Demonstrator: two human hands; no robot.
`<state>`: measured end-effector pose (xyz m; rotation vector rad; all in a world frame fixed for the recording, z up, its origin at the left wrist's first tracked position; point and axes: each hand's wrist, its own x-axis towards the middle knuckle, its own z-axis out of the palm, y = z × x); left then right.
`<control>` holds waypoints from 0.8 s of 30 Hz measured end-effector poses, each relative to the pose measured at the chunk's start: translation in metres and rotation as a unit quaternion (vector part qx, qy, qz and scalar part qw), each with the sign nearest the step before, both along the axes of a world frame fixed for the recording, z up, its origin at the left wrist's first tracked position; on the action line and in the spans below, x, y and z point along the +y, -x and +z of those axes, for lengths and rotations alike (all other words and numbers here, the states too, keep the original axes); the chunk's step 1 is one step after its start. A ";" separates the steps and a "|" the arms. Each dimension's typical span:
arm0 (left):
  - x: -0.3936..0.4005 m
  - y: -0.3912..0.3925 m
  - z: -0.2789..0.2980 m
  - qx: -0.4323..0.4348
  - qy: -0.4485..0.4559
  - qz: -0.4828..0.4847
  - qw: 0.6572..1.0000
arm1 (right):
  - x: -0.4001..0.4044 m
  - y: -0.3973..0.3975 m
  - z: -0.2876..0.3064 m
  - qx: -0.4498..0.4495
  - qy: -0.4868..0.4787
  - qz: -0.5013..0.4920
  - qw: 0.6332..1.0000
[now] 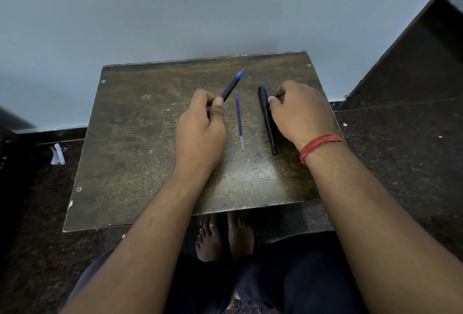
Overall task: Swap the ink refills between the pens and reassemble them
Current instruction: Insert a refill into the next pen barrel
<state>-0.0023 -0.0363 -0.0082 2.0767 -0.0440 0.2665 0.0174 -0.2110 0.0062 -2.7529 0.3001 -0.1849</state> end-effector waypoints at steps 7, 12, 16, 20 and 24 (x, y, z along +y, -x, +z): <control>0.000 0.000 -0.001 0.004 0.003 -0.003 1.000 | -0.006 0.000 0.005 -0.028 -0.082 -0.014 0.996; -0.001 -0.001 -0.003 0.000 0.004 -0.009 1.000 | 0.010 -0.001 0.006 -0.045 -0.414 -0.009 0.909; -0.003 0.000 -0.004 -0.008 0.001 -0.032 0.999 | 0.029 0.002 0.006 0.005 -0.615 -0.003 0.788; -0.004 0.000 -0.004 -0.016 -0.004 -0.055 0.998 | 0.035 0.003 0.007 -0.003 -0.645 0.001 0.765; -0.005 0.001 -0.003 -0.017 0.001 -0.067 0.998 | 0.032 0.004 0.005 -0.010 -0.656 -0.002 0.755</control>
